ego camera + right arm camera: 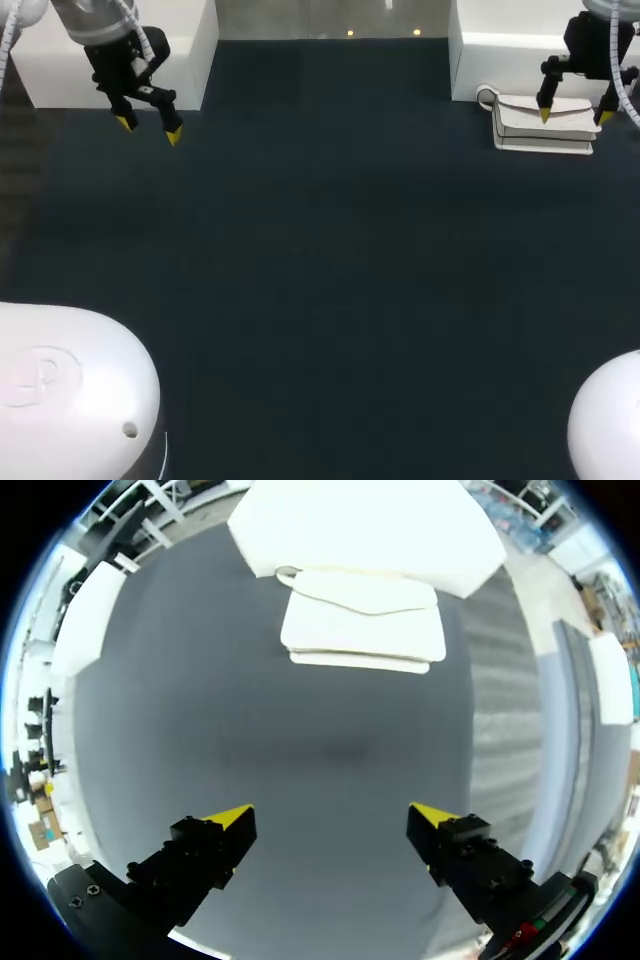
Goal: Pick up the bag, open it, inspect its contents, close it, and place it on the opposite side
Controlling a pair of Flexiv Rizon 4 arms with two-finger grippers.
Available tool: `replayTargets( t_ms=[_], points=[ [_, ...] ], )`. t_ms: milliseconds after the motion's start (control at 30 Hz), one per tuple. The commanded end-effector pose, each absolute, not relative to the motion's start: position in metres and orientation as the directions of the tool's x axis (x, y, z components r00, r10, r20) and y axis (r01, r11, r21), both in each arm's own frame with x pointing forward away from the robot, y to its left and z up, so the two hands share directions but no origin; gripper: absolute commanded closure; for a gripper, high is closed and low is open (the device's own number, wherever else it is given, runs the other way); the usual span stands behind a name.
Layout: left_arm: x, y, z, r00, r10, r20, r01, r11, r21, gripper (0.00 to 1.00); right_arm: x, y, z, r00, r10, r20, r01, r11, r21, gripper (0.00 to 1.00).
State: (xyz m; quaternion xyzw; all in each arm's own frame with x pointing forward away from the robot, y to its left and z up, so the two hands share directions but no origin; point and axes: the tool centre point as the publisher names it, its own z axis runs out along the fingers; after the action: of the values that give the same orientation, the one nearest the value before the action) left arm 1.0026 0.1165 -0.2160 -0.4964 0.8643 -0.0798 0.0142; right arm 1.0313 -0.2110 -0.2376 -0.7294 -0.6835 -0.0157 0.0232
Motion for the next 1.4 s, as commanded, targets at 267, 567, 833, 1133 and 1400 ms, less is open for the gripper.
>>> replayTargets(
  t_ms=[267, 567, 833, 1133, 1400],
  points=[
    [1.006, 0.103, -0.233, -0.888, -0.459, 0.016, -0.418, 0.793, -0.443, 0.0, 1.059, -0.252, -0.263, 0.126, 0.979, 0.16, 0.992, -0.121, -0.037, 0.0],
    [1.02, 0.092, -0.25, -0.972, -0.233, 0.0, -0.197, 0.82, -0.537, 0.0, 1.078, -0.27, -0.281, 0.158, 0.962, 0.223, 0.987, -0.151, -0.047, 0.0],
    [1.034, 0.075, -0.267, -0.993, -0.113, -0.046, -0.065, 0.806, -0.588, 0.0, 1.091, -0.288, -0.297, 0.188, 0.943, 0.276, 0.982, -0.181, -0.047, 0.0],
    [1.06, 0.059, -0.284, -0.997, -0.076, -0.02, -0.047, 0.782, -0.621, 0.0, 1.105, -0.302, -0.307, 0.209, 0.932, 0.295, 0.978, -0.202, -0.056, 0.0],
    [1.076, 0.05, -0.293, -0.999, -0.048, -0.016, -0.026, 0.756, -0.654, 0.0, 1.12, -0.308, -0.315, 0.211, 0.926, 0.313, 0.977, -0.202, -0.06, 0.0]
  ],
)
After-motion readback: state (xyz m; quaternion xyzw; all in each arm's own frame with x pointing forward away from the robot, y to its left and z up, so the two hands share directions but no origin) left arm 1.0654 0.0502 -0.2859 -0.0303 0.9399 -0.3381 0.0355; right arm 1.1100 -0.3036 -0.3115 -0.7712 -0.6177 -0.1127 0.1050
